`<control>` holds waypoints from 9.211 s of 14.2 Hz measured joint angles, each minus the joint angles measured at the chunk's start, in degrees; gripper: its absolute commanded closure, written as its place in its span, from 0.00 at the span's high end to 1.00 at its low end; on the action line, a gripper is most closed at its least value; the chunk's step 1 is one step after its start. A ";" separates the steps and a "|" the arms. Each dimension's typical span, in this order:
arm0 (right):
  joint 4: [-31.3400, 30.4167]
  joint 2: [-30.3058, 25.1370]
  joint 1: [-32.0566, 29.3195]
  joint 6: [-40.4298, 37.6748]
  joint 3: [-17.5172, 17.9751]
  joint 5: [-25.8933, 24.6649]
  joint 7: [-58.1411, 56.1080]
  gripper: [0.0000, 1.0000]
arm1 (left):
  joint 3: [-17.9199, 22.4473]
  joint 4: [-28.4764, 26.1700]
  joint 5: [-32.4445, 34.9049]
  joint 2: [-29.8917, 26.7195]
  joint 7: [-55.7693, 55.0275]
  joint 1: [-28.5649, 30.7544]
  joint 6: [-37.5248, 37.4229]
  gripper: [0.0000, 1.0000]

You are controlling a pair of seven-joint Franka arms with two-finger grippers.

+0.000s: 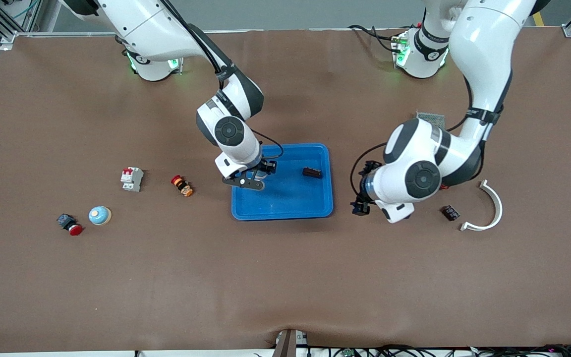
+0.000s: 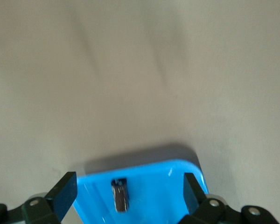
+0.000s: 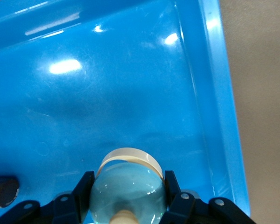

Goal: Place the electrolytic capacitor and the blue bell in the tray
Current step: 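Move the left gripper to the second capacitor while the right gripper reaches the bell, then grasp the second capacitor with the left gripper while the right gripper grasps the bell, then lower the capacitor into the tray and open the left gripper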

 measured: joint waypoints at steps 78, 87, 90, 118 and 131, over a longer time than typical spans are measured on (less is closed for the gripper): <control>-0.60 0.59 -47.86 0.45 -2.20 -10.64 -109.25 1.00 | -15.09 3.02 12.63 2.97 12.36 17.98 -1.90 0.00; -2.78 1.95 -49.06 4.51 -2.18 -10.64 -110.25 1.00 | -15.38 5.80 12.56 5.71 -9.39 5.70 4.65 0.00; -2.99 2.08 -49.15 4.78 -2.17 -10.64 -110.46 1.00 | -15.34 6.64 12.52 7.32 -16.41 3.02 7.09 0.00; 4.86 2.56 -47.23 -5.48 0.37 -10.41 -105.21 0.44 | -13.06 8.15 15.92 16.99 -25.62 -2.52 14.74 1.00; 17.28 0.61 -23.73 -23.02 1.04 -9.90 -54.91 0.44 | -12.89 8.78 16.07 -3.02 16.02 8.49 -1.22 1.00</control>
